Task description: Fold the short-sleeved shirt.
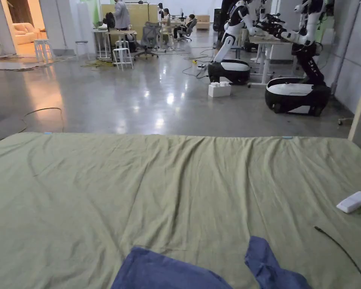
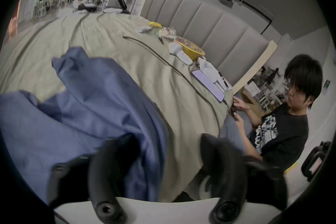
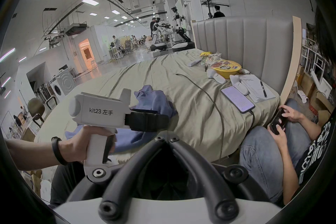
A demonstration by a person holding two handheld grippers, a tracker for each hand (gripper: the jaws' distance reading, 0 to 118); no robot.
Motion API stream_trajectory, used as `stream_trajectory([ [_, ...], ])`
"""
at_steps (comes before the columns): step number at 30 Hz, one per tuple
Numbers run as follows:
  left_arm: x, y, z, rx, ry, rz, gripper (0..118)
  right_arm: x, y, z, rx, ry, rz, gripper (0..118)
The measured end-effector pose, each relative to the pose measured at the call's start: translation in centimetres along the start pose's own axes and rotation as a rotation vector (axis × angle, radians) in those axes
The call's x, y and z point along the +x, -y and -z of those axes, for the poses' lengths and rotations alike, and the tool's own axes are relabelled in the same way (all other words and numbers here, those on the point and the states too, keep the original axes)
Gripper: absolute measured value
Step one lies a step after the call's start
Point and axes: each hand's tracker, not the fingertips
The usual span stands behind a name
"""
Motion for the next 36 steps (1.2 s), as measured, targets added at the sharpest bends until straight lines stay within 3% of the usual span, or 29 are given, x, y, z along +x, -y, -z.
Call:
stream_trajectory([
  [3,-1.8,-0.1,-5.0,0.056,0.040,-0.074,84,-0.9,-0.2,0.4,0.009,-0.037,-0.038,0],
  [7,-4.2,-0.2,-15.7,0.245,-0.096,-0.060,84,-2.4,-1.5,1.9,0.030,-0.092,-0.065,0],
  [12,-4.3,1.7,-31.5,0.593,-0.480,0.089,83,-4.9,-4.5,2.7,0.142,-0.182,-0.073,0],
  [15,-3.7,4.4,-37.3,0.710,-0.744,0.078,82,-6.3,-6.0,2.8,0.194,-0.203,-0.101,0],
  [19,-2.4,7.4,-42.4,0.794,-0.868,0.050,67,-7.7,-7.5,2.2,0.250,-0.225,-0.136,0],
  [22,-0.6,9.0,-44.2,0.749,-0.991,0.141,52,-8.3,-8.3,1.2,0.281,-0.242,-0.154,0],
  [24,0.3,9.9,-44.9,0.707,-1.030,0.219,23,-8.5,-8.6,0.7,0.299,-0.253,-0.166,0],
  [25,0.8,10.3,-45.0,0.701,-1.026,0.241,13,-8.6,-8.7,0.5,0.303,-0.255,-0.172,0],
  [27,1.6,11.0,-45.4,0.731,-0.983,0.282,11,-9.1,-8.7,0.2,0.308,-0.238,-0.197,0],
  [30,2.1,11.0,-45.0,0.717,-0.947,0.229,1,-10.1,-8.5,-0.2,0.334,-0.170,-0.287,0],
  [36,1.2,10.9,-44.3,0.729,-0.876,0.162,0,-10.2,-8.6,-0.3,0.329,-0.200,-0.267,0],
])
